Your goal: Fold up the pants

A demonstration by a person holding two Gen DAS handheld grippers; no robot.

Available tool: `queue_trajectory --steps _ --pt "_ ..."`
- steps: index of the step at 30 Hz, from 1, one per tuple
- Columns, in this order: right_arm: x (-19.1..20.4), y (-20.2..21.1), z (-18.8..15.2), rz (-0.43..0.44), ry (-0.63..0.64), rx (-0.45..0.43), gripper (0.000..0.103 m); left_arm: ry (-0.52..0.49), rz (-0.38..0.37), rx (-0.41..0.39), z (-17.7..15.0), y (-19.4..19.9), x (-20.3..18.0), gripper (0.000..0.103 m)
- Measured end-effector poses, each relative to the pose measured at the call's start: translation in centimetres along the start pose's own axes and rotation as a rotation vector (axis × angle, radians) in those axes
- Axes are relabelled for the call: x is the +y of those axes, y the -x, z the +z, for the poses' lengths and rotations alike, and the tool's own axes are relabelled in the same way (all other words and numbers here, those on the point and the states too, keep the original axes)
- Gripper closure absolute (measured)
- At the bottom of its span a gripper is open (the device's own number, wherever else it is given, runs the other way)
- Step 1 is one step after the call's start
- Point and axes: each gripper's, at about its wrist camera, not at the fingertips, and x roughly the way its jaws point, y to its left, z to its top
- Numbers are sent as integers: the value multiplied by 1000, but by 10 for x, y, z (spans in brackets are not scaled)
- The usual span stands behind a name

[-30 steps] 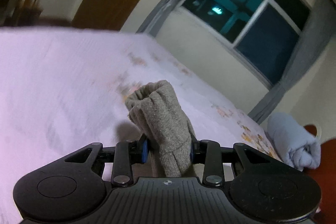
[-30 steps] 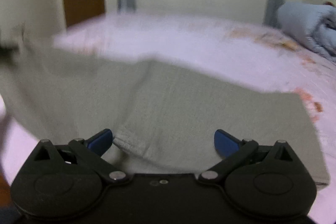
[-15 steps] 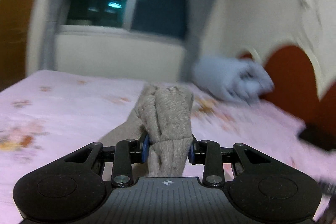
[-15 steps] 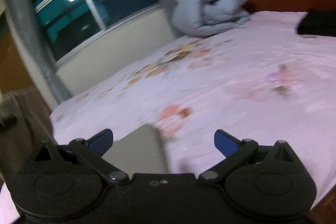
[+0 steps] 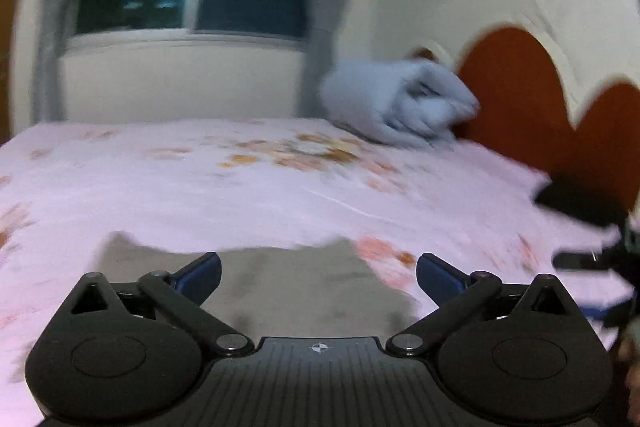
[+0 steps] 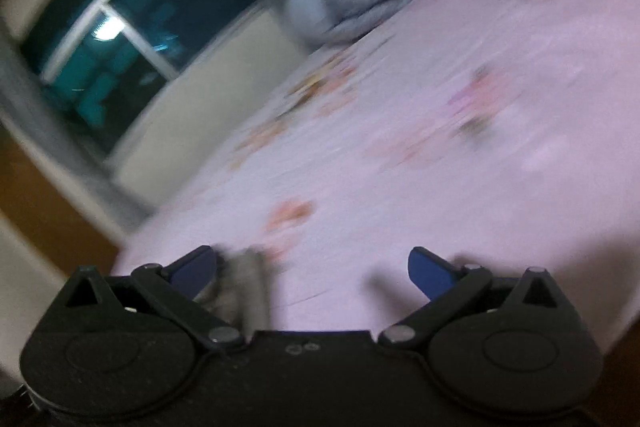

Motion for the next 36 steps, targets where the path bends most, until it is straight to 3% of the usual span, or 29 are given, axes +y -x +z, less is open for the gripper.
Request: queue_trajectory --steps 2,5,9,11,13,14,16,22,25,26,28,34,36 --pt "12 -17 -10 119 -40 75 6 125 58 -20 4 21 48 0" --pt "33 -45 -25 231 -108 182 6 292 154 -33 -7 52 110 0" --pt "47 -73 -33 328 -253 268 8 480 224 -68 -37 88 159 0" --pt "54 -86 -40 305 -304 315 14 496 241 -85 -53 101 168 0" --pt "58 -99 -44 205 -298 344 18 523 243 -87 -63 100 169 0" --pt "60 -100 -46 193 -295 335 25 544 244 -91 -67 100 172 0" --pt "63 -97 -45 214 -319 292 26 579 245 -98 -79 101 178 0" --pt "84 -74 -47 186 -213 248 29 646 237 -108 -102 73 187 0" --pt "88 -84 -46 172 -194 278 30 660 265 -111 -103 69 193 0" --pt "88 -93 -45 130 -186 289 34 655 280 -89 -103 66 194 0" --pt "85 -110 -47 131 -208 305 39 632 333 -38 -99 60 194 0" --pt "83 -131 -48 74 -163 331 41 471 419 113 -82 50 193 0" --pt "84 -132 -47 40 -128 335 53 439 400 151 -79 48 192 0"
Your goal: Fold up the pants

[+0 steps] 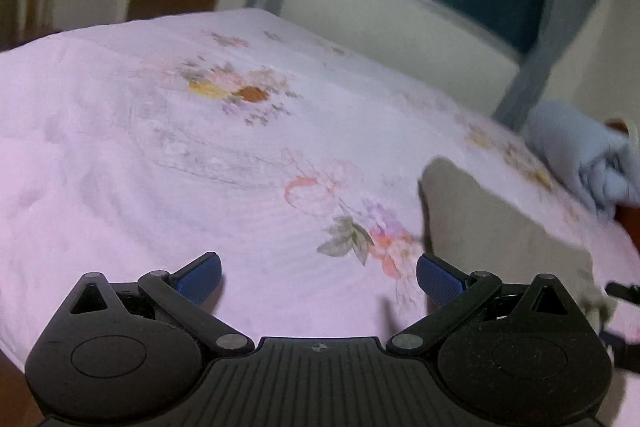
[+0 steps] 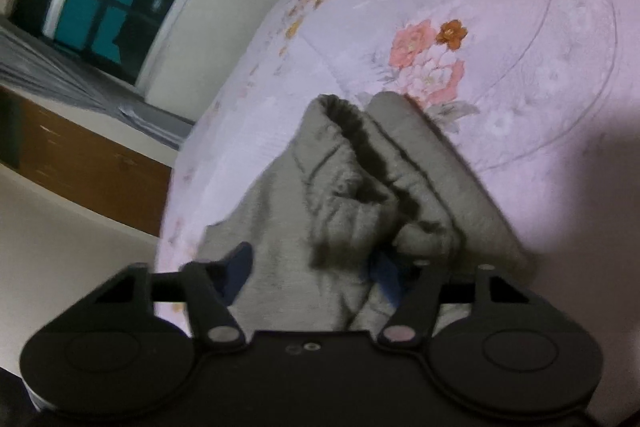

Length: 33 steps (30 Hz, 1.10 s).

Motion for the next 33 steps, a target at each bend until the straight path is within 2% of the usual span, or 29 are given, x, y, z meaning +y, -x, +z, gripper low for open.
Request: queue_trajectory --steps 1,2,3,5,7,9,15,17,18,20,21,22,23,25,27,29,31,33 --pt "-1 -1 1 0 7 3 58 -32 -10 22 1 -1 -3 0" --pt "-2 -2 2 -16 17 5 75 -69 -14 37 1 -1 -7 0" --pt "-5 -2 3 -28 13 8 85 -105 -19 43 -1 1 -11 0" --pt "-12 5 5 22 -19 0 91 -161 -36 42 -6 5 -18 0" --pt "-7 18 5 103 -10 -39 92 -184 -62 34 -10 9 -22 0" --pt "-1 29 4 136 6 -53 92 -204 -81 27 -11 12 -27 0" --pt "-21 47 -11 138 -48 -114 96 -264 -113 51 -13 14 -37 0" --pt "-29 44 -16 97 -45 -110 96 -256 -111 66 -13 14 -35 0" --pt "-42 35 -17 69 -85 -82 96 -252 -109 76 -13 13 -35 0" --pt "-60 32 -15 103 -187 -64 93 -264 -111 93 -13 13 -35 0" --pt "-58 40 -15 106 -186 -99 89 -278 -108 95 -15 14 -35 0" --pt "-53 50 -14 83 -164 -138 78 -294 -104 97 -16 16 -36 0" --pt "-50 58 -13 72 -154 -154 55 -302 -105 99 -17 17 -36 0" --pt "-46 64 -12 81 -152 -159 19 -297 -110 99 -18 18 -35 0" --pt "-43 61 -12 81 -128 -143 25 -291 -111 101 -18 17 -36 0" --pt "-44 51 -11 55 -157 -94 32 -292 -110 103 -18 17 -37 0" --pt "-43 43 -14 67 -181 -68 33 -288 -111 98 -18 18 -35 0" --pt "-39 34 -17 31 -186 -35 34 -276 -108 97 -18 18 -33 0"
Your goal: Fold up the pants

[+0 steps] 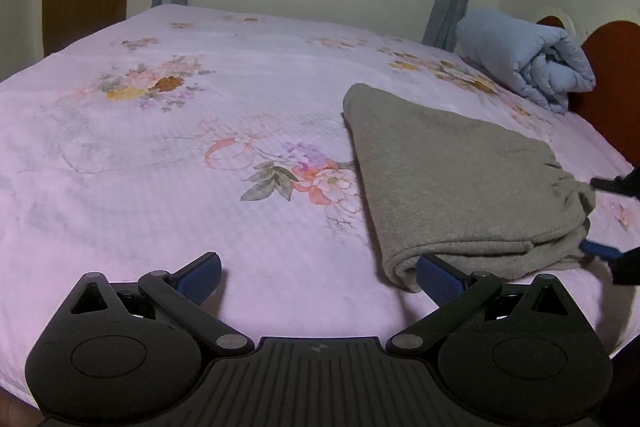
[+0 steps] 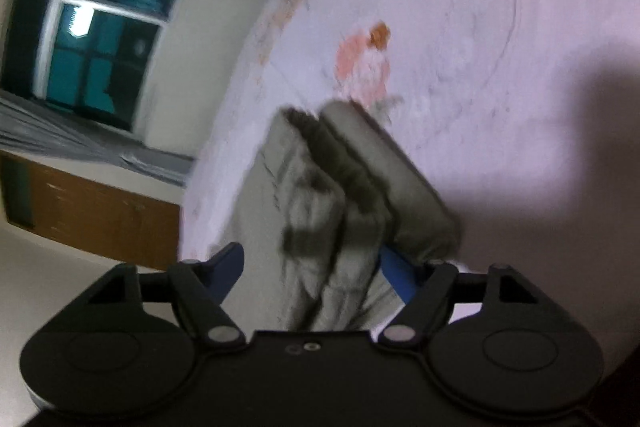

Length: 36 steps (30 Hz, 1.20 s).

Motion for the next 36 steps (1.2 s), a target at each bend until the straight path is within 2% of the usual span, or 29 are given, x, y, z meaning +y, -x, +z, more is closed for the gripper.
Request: queue_trajectory --steps 2,4,7,9,10,11,13,18,21,22,23,24,26,29,33,36 --pt "6 -4 -4 2 -20 -9 33 20 -5 4 0 -2 3 0" --pt "12 -12 -4 -43 -49 -19 27 22 -6 12 0 -4 4 0" --pt "26 -28 -2 -121 -48 9 26 -8 -2 26 0 -7 2 0" --pt "31 -32 -4 -158 16 -5 65 -26 -6 39 -1 -9 0 0" --pt "31 -30 -5 -142 47 -7 73 -32 -13 47 -1 -9 -1 0" --pt "32 -26 -6 -117 87 -21 74 -39 -23 60 -2 -10 -3 0" --pt "38 -12 -10 -31 159 -59 75 -65 -42 82 -2 -13 -7 0" --pt "65 0 -9 140 207 -83 75 -172 -54 99 0 -20 -30 0" --pt "85 0 -7 184 235 -79 75 -172 11 99 5 -28 -33 0" --pt "90 -1 -6 192 236 -77 75 -148 29 98 7 -31 -29 0" --pt "93 -1 -5 197 239 -78 75 -125 78 126 9 -39 -23 0" --pt "94 1 -4 199 243 -83 75 -106 85 154 9 -45 -14 0" --pt "93 0 0 192 242 -78 75 -65 65 162 11 -46 -7 0" --pt "85 3 1 179 243 -81 75 -94 83 140 9 -44 -14 0" --pt "71 7 2 160 215 -88 75 -76 87 97 10 -32 -18 0" --pt "49 9 2 118 204 -92 75 -34 67 139 8 -42 -9 0"
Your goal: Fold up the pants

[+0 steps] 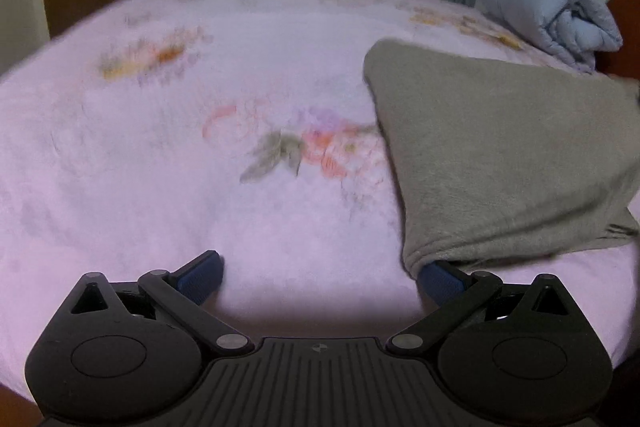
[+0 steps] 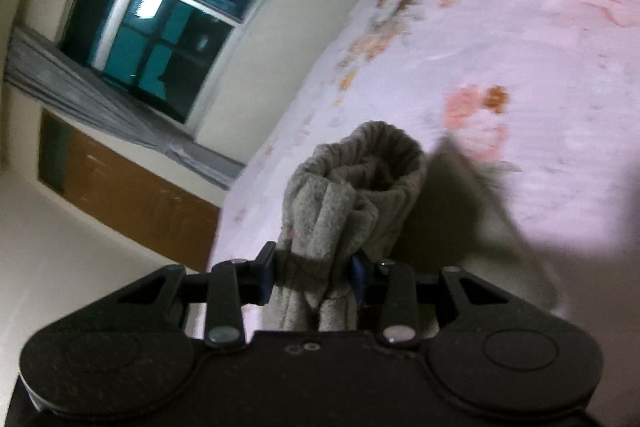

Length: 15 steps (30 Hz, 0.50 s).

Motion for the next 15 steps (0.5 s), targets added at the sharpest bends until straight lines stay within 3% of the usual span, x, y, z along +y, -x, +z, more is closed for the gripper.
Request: queue_trajectory --steps 3,5,15 --pt "-49 -16 -9 -100 -83 56 75 -9 -13 17 1 -2 1 0" --pt "-72 -19 -15 -82 -141 63 75 -27 -6 14 0 -1 -2 0" --pt "-66 -11 -13 -39 -141 60 75 -24 -3 11 1 -1 -1 0"
